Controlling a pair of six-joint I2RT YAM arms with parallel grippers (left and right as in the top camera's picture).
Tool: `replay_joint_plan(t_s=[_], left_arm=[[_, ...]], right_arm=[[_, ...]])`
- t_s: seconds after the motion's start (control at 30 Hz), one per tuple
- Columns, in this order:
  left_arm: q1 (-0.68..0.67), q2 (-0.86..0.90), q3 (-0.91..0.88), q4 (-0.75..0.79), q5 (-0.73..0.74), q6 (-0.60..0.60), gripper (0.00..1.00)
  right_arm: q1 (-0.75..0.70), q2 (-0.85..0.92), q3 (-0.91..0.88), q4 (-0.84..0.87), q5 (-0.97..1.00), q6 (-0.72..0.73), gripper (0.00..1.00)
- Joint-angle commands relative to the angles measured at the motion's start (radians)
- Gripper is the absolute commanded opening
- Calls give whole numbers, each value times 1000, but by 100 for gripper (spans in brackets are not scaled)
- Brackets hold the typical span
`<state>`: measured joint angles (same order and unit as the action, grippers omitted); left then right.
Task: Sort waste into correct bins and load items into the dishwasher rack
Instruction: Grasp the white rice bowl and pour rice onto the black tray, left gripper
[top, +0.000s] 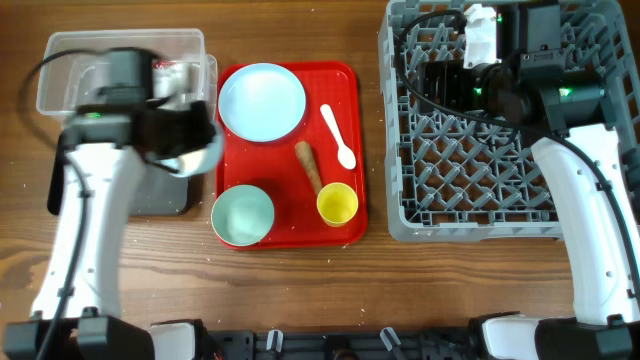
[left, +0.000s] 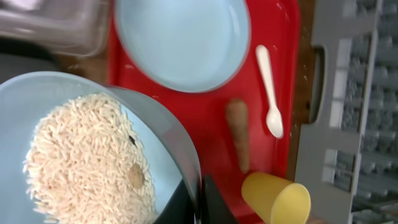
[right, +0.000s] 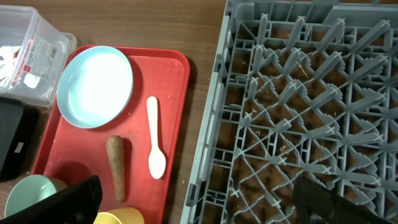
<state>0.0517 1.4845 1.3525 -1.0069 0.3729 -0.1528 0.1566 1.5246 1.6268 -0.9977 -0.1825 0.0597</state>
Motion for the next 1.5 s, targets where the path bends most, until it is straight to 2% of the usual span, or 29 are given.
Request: replay_joint_plan(t_s=[0.0,0.03,0.07,0.13,0.27,0.4,0.6,0.63,0.87,0.97,1.03,1.07,1.13,1.17,1.27,1.33,1.4,1.47], left_arm=[[270,6,-49,-8,291,168,4],[389,37,-85,-4,382,229,4],[444,60,-99,-3,435,265,4],[576,147,-125,7,644,356,4],[719,328,-126,8,900,435,4],[796,467,-126,29,1194,415,4],[812,468,-125,24,1204,49,4],[812,468,-125,22,1204,-49,4],[806,460,-125,52,1204,-61,4],[744,370,-125,50,1204,-37,4],[668,299,-125,50,1131,-4,4],[546,234,-125,69,929,-5,4],[323,191,-125,121,669,-10,4],[241,191,-125,137,569,-10,4],[-80,197,-125,166,39,-14,4],[-240,200,-125,190,-228,-44,4],[-345,201,-125,218,-357,-46,4],[-419,204,-125,230,-394,-42,9]], right_arm=[[8,11,14,2,8,3,100],[8,11,14,1,8,3,100],[8,11,14,2,8,4,100],[8,13,14,3,8,4,100],[8,23,14,-9,8,3,100],[8,24,14,-12,8,4,100],[8,24,14,-10,8,4,100],[8,24,14,-10,8,3,100],[8,24,14,-8,9,14,100],[8,24,14,-5,10,12,100],[8,24,14,3,10,-7,100],[8,24,14,8,9,-7,100],[8,24,14,10,9,-7,100],[8,24,14,10,9,-7,100],[8,25,14,10,9,-7,100],[8,26,14,10,9,-6,100],[8,29,14,10,9,-7,100],[8,30,14,5,9,-5,100]])
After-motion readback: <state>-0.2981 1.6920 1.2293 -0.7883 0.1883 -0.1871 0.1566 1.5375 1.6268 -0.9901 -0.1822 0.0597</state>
